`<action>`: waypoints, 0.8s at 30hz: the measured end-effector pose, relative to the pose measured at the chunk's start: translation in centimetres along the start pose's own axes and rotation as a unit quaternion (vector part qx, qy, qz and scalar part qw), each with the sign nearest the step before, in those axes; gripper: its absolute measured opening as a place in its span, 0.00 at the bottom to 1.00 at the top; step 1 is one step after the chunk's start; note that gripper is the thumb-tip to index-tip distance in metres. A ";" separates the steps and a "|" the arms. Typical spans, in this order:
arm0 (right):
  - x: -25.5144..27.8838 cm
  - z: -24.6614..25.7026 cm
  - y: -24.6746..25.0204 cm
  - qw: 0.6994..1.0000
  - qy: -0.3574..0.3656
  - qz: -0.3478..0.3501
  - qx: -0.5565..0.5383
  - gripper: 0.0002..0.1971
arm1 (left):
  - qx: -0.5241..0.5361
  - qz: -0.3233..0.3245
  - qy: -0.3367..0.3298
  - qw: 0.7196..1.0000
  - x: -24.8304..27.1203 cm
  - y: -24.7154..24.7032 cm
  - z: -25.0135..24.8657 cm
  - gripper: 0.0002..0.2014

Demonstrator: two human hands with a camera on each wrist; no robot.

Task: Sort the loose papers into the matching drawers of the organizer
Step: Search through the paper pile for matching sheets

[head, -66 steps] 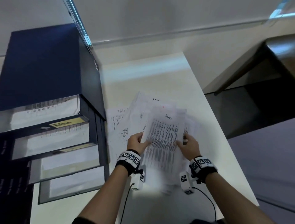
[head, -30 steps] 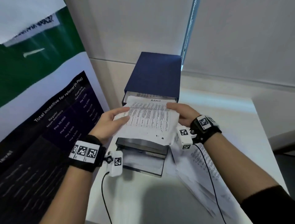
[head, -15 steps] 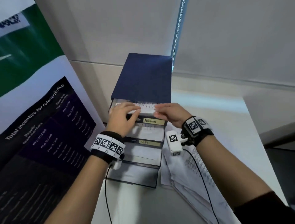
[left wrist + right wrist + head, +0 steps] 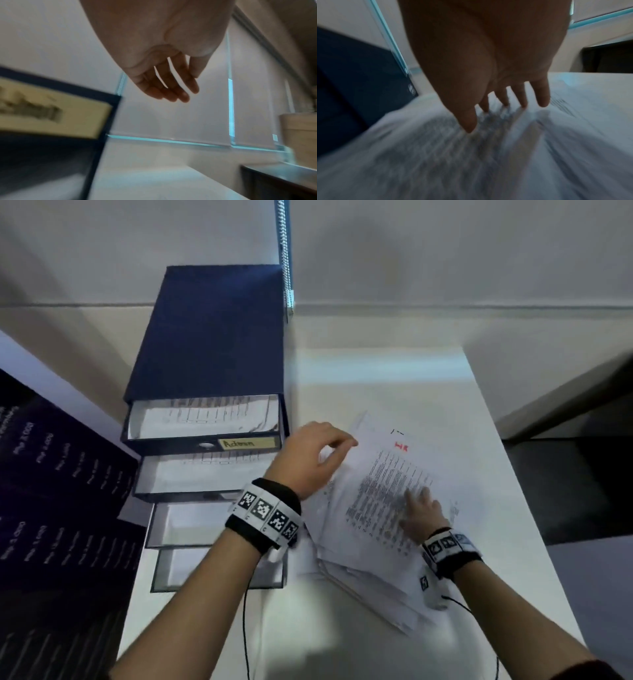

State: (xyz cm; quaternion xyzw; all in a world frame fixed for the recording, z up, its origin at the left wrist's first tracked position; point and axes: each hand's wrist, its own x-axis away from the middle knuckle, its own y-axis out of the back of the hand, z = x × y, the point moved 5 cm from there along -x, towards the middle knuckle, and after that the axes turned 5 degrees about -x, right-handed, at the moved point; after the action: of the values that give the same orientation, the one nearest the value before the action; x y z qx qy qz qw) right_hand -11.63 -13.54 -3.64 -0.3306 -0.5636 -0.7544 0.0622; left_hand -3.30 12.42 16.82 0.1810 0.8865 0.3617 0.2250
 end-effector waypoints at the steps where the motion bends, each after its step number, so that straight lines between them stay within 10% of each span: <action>1: 0.2 0.1 -1.4 0.999 0.042 -0.001 0.032 0.31 | 0.018 0.046 0.021 0.999 -0.2 -2.7 0.3 0.09; 5: 1.7 0.0 -2.3 0.986 0.163 0.002 0.044 0.27 | -0.013 0.203 0.251 0.946 1.2 -15.1 6.0 0.18; 9: 1.2 -2.5 0.2 0.990 0.048 -0.056 -0.124 0.33 | -0.103 0.200 0.419 0.880 4.0 -20.3 9.6 0.26; 14: 0.6 -3.2 0.5 0.946 -0.047 -0.056 -0.315 0.49 | 0.049 0.082 0.473 0.876 4.3 -21.2 10.0 0.35; 17: 0.3 -3.7 0.8 0.920 -0.065 -0.076 -0.380 0.51 | 0.088 0.049 0.458 0.883 3.7 -21.3 10.1 0.23; 22: -1.6 -5.6 -0.2 0.932 -0.040 -0.084 -0.350 0.16 | 0.179 0.009 0.440 0.880 3.4 -21.4 10.1 0.15; 24: -1.6 -5.9 -0.3 0.936 -0.028 -0.069 -0.344 0.16 | 0.194 -0.013 0.427 0.883 3.4 -21.1 9.9 0.16</action>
State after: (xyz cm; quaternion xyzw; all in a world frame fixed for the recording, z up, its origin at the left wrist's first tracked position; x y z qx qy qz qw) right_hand -13.07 -19.17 -5.69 -0.3129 -0.2931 -0.8950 -0.1234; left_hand -4.18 5.40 -5.64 0.0379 0.9514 0.2217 -0.2105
